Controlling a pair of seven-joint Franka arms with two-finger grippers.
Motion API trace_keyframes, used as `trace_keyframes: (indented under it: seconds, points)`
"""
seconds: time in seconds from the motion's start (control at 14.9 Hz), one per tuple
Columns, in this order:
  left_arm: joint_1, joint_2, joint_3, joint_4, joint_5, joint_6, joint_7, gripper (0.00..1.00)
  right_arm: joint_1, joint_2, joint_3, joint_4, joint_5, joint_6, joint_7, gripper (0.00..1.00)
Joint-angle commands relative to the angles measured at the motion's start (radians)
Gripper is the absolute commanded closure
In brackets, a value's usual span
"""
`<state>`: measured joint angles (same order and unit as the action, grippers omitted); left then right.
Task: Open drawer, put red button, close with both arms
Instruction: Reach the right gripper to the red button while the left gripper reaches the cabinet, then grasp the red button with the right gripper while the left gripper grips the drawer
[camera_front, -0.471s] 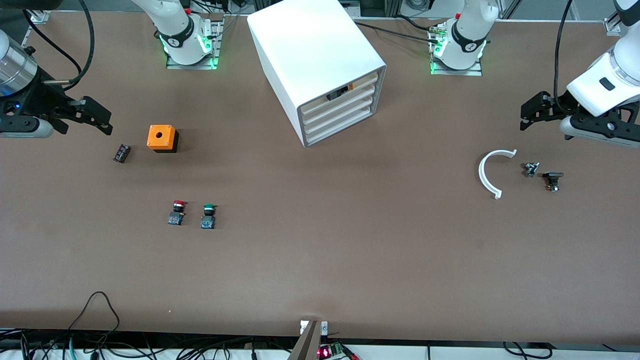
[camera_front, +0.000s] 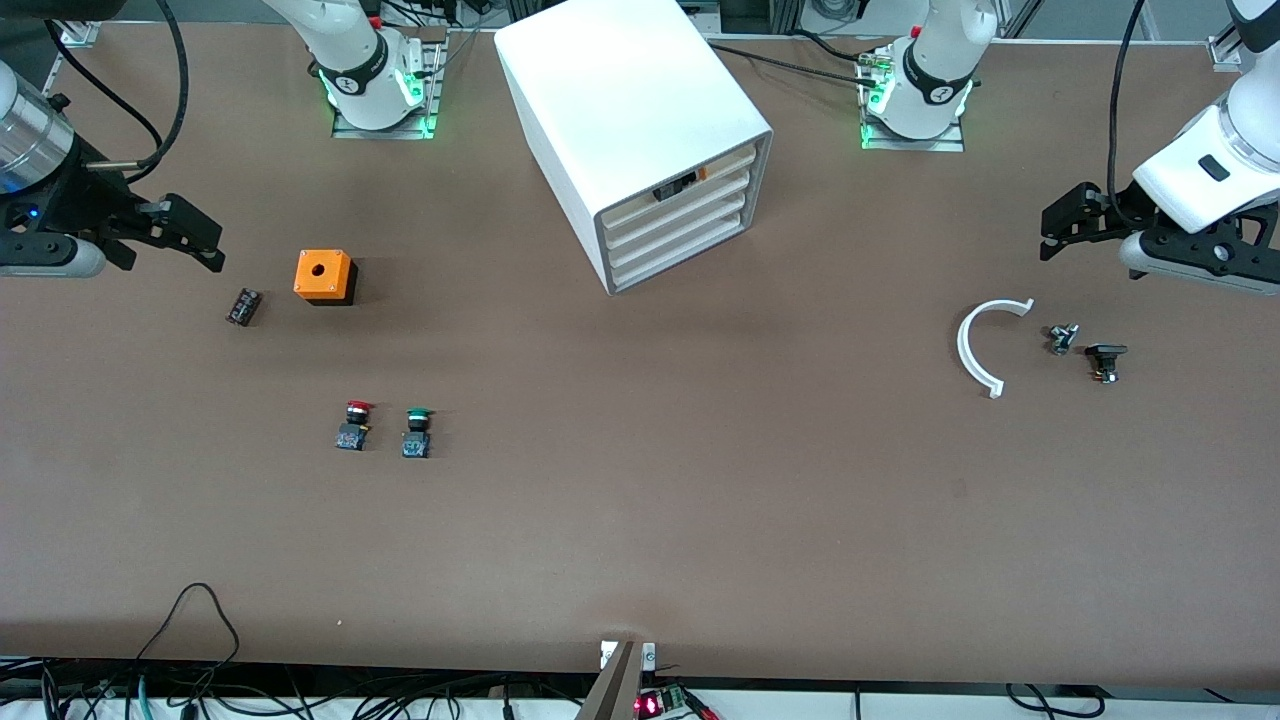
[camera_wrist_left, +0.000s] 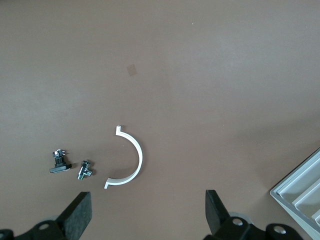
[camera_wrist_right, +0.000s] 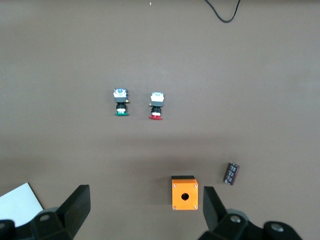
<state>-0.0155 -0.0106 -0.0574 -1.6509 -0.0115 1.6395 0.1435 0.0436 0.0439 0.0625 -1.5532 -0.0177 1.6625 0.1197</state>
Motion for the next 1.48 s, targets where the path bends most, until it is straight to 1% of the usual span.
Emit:
trace_keyframes:
  seconds: [0.0,0.07,0.2,0.34,0.4,0.61,0.74,0.88,1.01,1.14,1.21,1.28,1.41]
  points:
    - [-0.003,-0.014,0.001,-0.006,-0.018,-0.049,0.004,0.0,0.018,0.091,0.003,0.11,0.004,-0.053,-0.005,0.0]
    - [-0.003,-0.015,0.001,-0.006,-0.022,-0.081,0.005,0.0,0.022,0.102,0.003,0.107,0.004,-0.049,-0.014,0.0]
    - [-0.003,-0.014,0.001,-0.006,-0.036,-0.131,0.011,0.0,0.024,0.151,0.003,0.104,0.002,0.017,-0.015,0.0]
    - [-0.004,-0.005,0.001,-0.006,-0.097,-0.164,0.016,0.0,0.021,0.201,0.002,0.105,-0.001,0.087,-0.066,0.0]
    - [-0.004,0.001,0.001,-0.006,-0.126,-0.174,0.018,0.0,0.019,0.235,0.002,0.105,-0.016,0.118,-0.095,0.0]
    - [-0.009,0.037,0.001,-0.006,-0.188,-0.23,0.019,0.0,0.013,0.318,0.0,0.102,-0.022,0.169,-0.095,0.0]
    - [-0.008,0.063,0.001,-0.006,-0.276,-0.268,0.019,0.0,0.013,0.343,0.0,0.068,-0.022,0.227,-0.098,0.0]
    - [-0.009,0.096,0.001,-0.009,-0.385,-0.299,0.019,0.0,0.012,0.379,-0.004,0.016,-0.024,0.319,-0.098,0.0]
    - [-0.015,0.113,-0.01,-0.021,-0.427,-0.339,0.021,0.0,-0.007,0.425,-0.006,-0.04,-0.024,0.432,-0.1,0.0]
    - [-0.02,0.119,-0.028,-0.035,-0.458,-0.339,0.022,0.0,-0.014,0.461,-0.006,-0.08,-0.022,0.528,-0.101,0.0]
    - [-0.018,0.135,-0.057,-0.044,-0.481,-0.327,0.028,0.0,-0.014,0.485,-0.006,-0.088,-0.022,0.555,-0.101,0.0]
    - [-0.018,0.147,-0.079,-0.055,-0.484,-0.29,0.06,0.0,-0.014,0.499,-0.004,-0.1,-0.021,0.572,-0.1,0.0]
    - [-0.018,0.15,-0.099,-0.131,-0.525,-0.169,0.135,0.0,-0.014,0.519,-0.006,-0.132,-0.021,0.609,-0.097,0.0]
